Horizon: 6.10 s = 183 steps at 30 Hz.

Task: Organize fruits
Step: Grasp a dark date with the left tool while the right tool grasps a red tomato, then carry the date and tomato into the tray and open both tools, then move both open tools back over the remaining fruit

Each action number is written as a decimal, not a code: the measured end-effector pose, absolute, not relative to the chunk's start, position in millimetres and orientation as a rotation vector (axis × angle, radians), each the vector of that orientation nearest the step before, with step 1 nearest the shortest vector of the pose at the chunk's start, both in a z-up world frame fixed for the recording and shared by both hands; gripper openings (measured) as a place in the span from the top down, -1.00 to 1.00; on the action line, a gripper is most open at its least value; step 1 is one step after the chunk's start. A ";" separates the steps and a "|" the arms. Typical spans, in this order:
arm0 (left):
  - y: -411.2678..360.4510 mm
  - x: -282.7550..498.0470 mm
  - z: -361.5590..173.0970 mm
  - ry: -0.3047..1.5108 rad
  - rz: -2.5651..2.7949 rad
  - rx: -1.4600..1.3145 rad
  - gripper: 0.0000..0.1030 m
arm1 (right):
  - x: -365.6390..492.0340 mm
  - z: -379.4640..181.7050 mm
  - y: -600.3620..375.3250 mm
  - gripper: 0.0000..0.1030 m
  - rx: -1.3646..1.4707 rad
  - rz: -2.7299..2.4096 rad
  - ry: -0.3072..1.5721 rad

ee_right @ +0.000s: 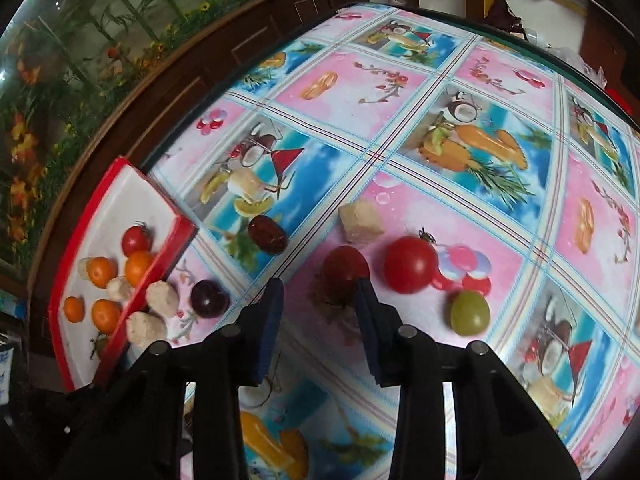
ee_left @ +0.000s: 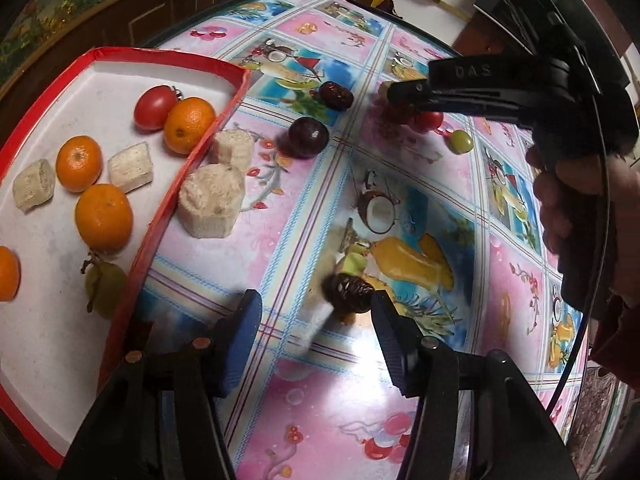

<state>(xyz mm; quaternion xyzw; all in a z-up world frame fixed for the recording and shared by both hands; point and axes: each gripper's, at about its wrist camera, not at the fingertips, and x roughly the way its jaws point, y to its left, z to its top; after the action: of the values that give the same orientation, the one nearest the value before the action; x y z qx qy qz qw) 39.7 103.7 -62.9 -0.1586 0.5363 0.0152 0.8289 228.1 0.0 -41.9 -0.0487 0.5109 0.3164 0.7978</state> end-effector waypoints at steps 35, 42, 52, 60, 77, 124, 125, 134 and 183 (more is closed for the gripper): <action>75.5 49.0 -65.1 1.164 -0.049 -0.121 0.68 | 195.4 -32.2 1.1 0.39 -0.278 0.669 1.030; 75.9 39.1 -62.7 1.183 -0.063 -0.093 0.68 | 173.1 -20.7 -17.6 0.39 -0.218 0.652 1.035; 79.7 21.6 -45.2 1.146 -0.072 -0.036 0.68 | 145.1 -10.4 -30.9 0.39 -0.162 0.641 1.034; 88.0 14.3 -33.1 1.108 -0.060 -0.007 0.68 | 128.8 -12.1 -25.3 0.39 -0.163 0.645 1.047; 111.9 8.1 -20.7 1.066 -0.047 0.007 0.68 | 120.7 -3.8 8.9 0.39 -0.169 0.669 1.024; 264.9 -56.1 -52.9 1.074 0.188 -0.393 0.68 | 62.3 -26.1 207.3 0.38 -0.297 1.096 1.105; 265.0 -56.3 -52.9 1.071 0.188 -0.395 0.68 | 62.0 -28.3 208.4 0.38 -0.303 1.095 1.108; 265.7 -60.5 -52.3 1.063 0.192 -0.410 0.67 | 60.0 -35.1 210.6 0.37 -0.340 1.086 1.111; 133.9 73.9 -15.0 1.051 -0.012 -0.121 -0.46 | 139.1 -15.9 -61.5 -0.17 0.103 0.535 1.076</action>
<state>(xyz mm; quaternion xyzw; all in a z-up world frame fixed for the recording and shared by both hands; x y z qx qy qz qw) 73.9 133.9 -15.0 -0.0577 0.5014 -0.0056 0.8633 139.1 -61.5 -15.9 0.0486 0.5061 0.2516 0.8235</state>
